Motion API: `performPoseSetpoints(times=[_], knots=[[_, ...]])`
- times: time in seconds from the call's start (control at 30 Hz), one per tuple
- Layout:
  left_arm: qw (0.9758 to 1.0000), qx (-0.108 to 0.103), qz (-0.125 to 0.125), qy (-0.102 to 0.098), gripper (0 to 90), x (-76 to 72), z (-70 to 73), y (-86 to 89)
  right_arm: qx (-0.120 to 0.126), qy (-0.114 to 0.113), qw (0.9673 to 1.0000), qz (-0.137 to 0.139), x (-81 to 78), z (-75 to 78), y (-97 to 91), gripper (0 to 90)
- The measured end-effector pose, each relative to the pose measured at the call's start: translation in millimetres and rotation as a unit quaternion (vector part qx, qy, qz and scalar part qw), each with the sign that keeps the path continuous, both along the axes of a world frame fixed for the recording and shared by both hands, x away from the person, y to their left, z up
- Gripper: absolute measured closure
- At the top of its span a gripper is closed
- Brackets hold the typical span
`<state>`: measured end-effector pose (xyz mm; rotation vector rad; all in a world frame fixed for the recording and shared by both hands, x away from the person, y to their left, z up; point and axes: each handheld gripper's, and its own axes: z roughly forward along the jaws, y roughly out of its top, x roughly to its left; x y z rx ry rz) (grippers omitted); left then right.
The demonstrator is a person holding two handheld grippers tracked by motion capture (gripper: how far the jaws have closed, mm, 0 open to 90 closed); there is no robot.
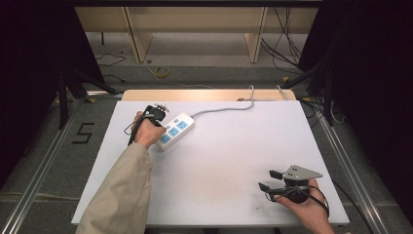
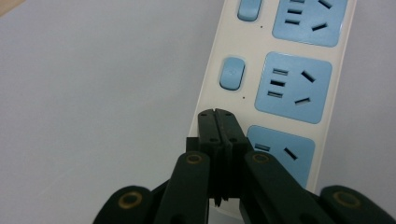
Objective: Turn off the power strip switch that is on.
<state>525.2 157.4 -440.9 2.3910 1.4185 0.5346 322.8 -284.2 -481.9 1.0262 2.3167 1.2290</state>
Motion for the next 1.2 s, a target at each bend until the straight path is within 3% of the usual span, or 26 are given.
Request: performPoseSetpoints(times=[0.37, 0.53, 0.57, 0.6, 0.7, 0.8, 0.83, 0.93, 1.03, 1.13, 1.2], knots=[[0.9998, 0.014, -0.013, -0.003, 89.6, -0.4, -0.8, -2.5, -0.003, -0.002, 1.0, 0.002, -0.9, 0.5, 0.7, 36.1], [1.0, -0.001, -0.005, 0.006, 89.7, -0.8, -0.2, 0.8, -0.003, 0.0, 1.0, 0.001, -0.5, 0.2, 0.1, 36.1], [0.9999, 0.003, -0.004, 0.01, 89.8, -1.2, -0.3, 1.3, -0.003, 0.0, 1.0, 0.001, -0.5, 0.2, 0.2, 36.1], [0.9996, 0.022, -0.006, 0.018, 89.7, -1.9, -0.7, 1.9, -0.003, -0.001, 1.0, 0.001, -0.6, 0.2, 0.2, 36.0], [0.9998, 0.019, -0.011, 0.004, 89.8, -2.9, -1.8, 4.4, -0.002, -0.001, 1.0, 0.001, -0.7, 0.5, 0.1, 36.0], [0.9992, 0.032, -0.025, -0.004, 89.7, -4.2, -2.6, 1.9, -0.003, 0.0, 1.0, 0.002, -0.4, 0.2, 0.4, 36.0], [0.9994, 0.027, -0.022, -0.004, 89.7, -4.0, -1.8, 2.8, -0.002, 0.0, 1.0, 0.002, -0.4, 0.2, 0.6, 36.1], [0.9997, -0.02, -0.015, -0.005, 89.9, -2.3, -1.0, 5.0, -0.002, 0.001, 1.0, 0.001, -0.2, 0.2, 1.0, 36.0], [0.9995, -0.025, -0.015, -0.015, 89.9, -1.0, -3.7, 1.4, -0.002, 0.002, 1.0, 0.001, 0.3, -0.2, 0.2, 36.1], [0.9996, -0.01, -0.019, -0.016, 89.8, -0.8, -3.5, -1.8, -0.001, 0.0, 1.0, -0.001, 0.0, 0.0, -1.1, 36.0], [0.9996, -0.017, -0.016, -0.016, 89.9, -1.2, -3.5, -0.1, 0.0, 0.0, 1.0, 0.0, -0.5, 0.4, -1.5, 36.0]])
